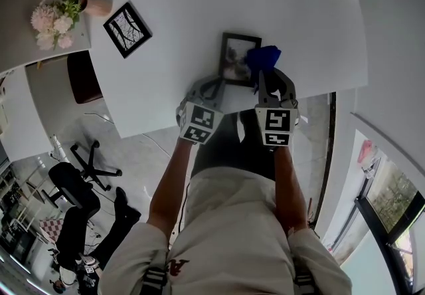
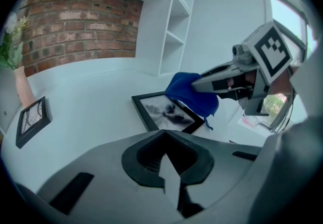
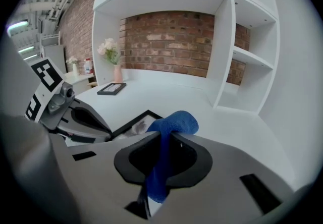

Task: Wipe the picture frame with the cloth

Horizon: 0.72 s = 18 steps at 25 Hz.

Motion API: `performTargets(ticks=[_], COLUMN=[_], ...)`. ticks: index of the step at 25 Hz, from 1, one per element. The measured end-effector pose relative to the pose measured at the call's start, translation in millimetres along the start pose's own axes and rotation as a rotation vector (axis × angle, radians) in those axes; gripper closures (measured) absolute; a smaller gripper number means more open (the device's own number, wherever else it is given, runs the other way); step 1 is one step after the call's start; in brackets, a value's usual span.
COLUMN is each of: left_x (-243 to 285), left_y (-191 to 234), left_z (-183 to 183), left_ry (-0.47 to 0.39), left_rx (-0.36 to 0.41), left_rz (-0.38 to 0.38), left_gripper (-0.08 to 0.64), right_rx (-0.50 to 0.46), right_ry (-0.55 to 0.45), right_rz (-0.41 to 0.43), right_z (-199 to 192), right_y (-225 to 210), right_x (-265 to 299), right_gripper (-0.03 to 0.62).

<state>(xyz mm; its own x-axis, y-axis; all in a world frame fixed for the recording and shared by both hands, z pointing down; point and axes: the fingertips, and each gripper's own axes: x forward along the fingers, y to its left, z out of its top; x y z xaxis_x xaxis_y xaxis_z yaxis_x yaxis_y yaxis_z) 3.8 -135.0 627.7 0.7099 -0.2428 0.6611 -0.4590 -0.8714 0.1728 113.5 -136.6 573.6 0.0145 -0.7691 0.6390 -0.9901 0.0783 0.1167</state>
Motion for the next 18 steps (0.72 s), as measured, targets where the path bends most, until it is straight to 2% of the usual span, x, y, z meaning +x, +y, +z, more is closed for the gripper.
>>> performTargets(ticks=[9,18], left_x=[0,0], left_y=[-2,-1], left_z=[1,2], left_ry=[-0.001,-0.003], left_rx=[-0.003,-0.013], left_rz=[-0.002,-0.004], left_gripper=[0.558,0.558], right_rx=[-0.046,-0.052], right_ry=[-0.058,-0.027], right_rz=[0.106,0.161], right_z=[33,30], right_y=[43,65], right_x=[22,57], right_gripper=[0.558,0.558])
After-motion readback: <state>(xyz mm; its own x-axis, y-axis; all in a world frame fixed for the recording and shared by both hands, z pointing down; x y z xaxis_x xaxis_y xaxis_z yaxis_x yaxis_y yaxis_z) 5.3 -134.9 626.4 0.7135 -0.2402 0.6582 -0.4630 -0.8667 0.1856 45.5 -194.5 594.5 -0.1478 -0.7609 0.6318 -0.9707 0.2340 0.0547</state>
